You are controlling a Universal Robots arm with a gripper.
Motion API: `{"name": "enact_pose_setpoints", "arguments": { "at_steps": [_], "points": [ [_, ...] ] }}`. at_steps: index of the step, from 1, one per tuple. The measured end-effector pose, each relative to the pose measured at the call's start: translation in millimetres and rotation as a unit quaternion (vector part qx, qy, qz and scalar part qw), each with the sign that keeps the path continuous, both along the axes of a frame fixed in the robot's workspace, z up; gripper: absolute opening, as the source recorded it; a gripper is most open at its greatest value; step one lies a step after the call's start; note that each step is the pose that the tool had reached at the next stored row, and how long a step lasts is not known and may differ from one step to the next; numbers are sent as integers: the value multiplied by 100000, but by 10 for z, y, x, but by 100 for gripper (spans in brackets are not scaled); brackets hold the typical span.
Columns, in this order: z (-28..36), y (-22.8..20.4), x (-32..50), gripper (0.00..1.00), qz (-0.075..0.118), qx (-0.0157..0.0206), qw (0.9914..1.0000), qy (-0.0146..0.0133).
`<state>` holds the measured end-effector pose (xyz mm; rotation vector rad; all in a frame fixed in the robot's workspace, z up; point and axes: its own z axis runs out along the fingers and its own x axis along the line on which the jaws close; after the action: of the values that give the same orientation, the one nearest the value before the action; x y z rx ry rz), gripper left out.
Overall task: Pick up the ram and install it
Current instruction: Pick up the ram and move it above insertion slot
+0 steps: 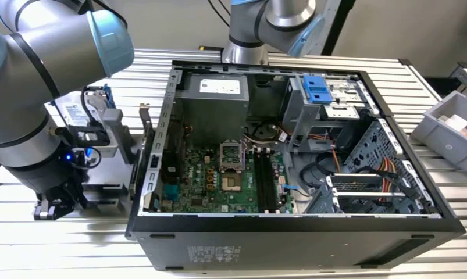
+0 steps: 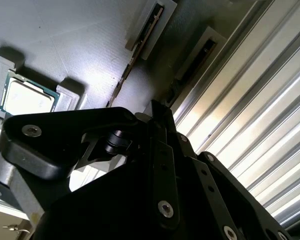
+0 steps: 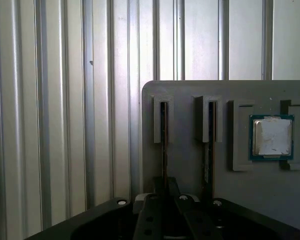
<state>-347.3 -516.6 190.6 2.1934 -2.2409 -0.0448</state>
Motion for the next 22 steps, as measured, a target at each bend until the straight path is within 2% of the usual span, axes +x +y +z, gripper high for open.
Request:
{"name": "enact_pose_setpoints", "arguments": {
  "at_steps": [7,22],
  "points": [
    [11,-1,0,0,4,-5,100000,4],
    [150,-1,0,0,-2,-2,100000,-5]
  ]
}}
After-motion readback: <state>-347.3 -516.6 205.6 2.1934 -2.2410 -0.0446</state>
